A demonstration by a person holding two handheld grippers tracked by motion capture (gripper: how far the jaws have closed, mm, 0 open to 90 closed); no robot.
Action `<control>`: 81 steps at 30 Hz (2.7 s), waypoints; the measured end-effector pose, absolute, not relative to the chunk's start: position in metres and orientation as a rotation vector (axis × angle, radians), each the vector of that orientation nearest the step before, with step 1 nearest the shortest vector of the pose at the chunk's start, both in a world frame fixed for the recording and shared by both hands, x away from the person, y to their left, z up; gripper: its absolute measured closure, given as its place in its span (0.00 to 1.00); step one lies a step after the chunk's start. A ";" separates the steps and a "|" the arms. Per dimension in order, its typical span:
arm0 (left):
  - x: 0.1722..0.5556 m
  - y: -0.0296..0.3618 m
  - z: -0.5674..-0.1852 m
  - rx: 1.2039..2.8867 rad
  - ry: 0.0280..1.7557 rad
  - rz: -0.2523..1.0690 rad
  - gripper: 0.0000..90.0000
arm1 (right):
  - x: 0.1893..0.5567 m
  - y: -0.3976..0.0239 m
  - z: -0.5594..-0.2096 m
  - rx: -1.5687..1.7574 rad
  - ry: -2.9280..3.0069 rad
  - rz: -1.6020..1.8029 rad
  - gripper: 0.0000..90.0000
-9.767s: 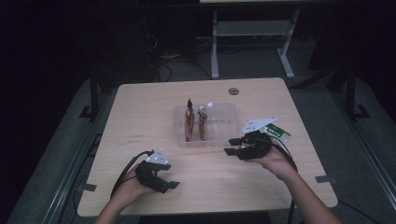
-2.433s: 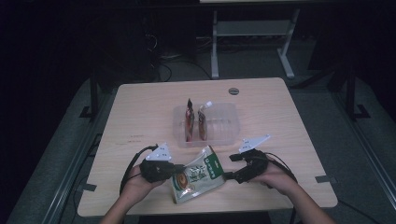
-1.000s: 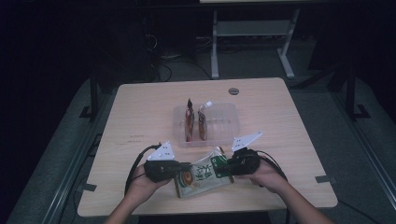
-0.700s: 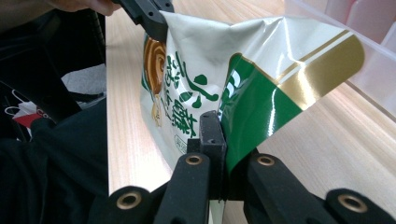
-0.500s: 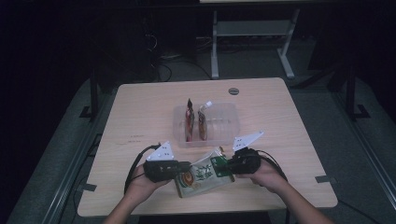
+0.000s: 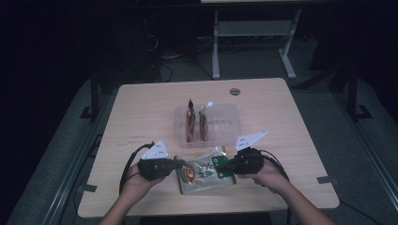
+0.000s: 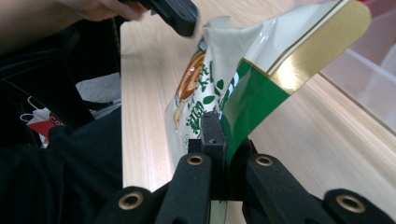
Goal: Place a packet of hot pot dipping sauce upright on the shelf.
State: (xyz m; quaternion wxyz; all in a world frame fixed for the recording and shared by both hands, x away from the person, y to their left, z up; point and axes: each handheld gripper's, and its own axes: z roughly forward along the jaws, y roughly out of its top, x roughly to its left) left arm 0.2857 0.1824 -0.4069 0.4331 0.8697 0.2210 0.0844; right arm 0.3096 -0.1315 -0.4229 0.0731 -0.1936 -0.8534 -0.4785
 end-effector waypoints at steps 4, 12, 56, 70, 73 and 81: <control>0.295 0.174 -0.409 2.183 0.551 0.221 1.00 | 0.308 -0.125 -0.419 -0.535 -2.560 -1.447 1.00; 0.305 0.162 -0.408 2.182 0.517 0.198 1.00 | 0.308 -0.114 -0.404 -0.464 -2.555 -1.511 1.00; 0.298 0.171 -0.398 2.142 0.543 0.109 0.56 | 0.314 -0.159 -0.369 -0.531 -2.451 -1.767 1.00; 0.284 0.202 -0.410 2.176 0.608 0.095 0.40 | 0.318 -0.180 -0.362 -0.627 -2.472 -1.834 1.00; 0.285 0.204 -0.410 2.168 0.616 0.095 0.40 | 0.319 -0.184 -0.359 -0.647 -2.473 -1.856 1.00; 0.289 0.204 -0.414 2.170 0.621 0.100 0.37 | 0.329 -0.194 -0.354 -0.712 -2.480 -1.890 1.00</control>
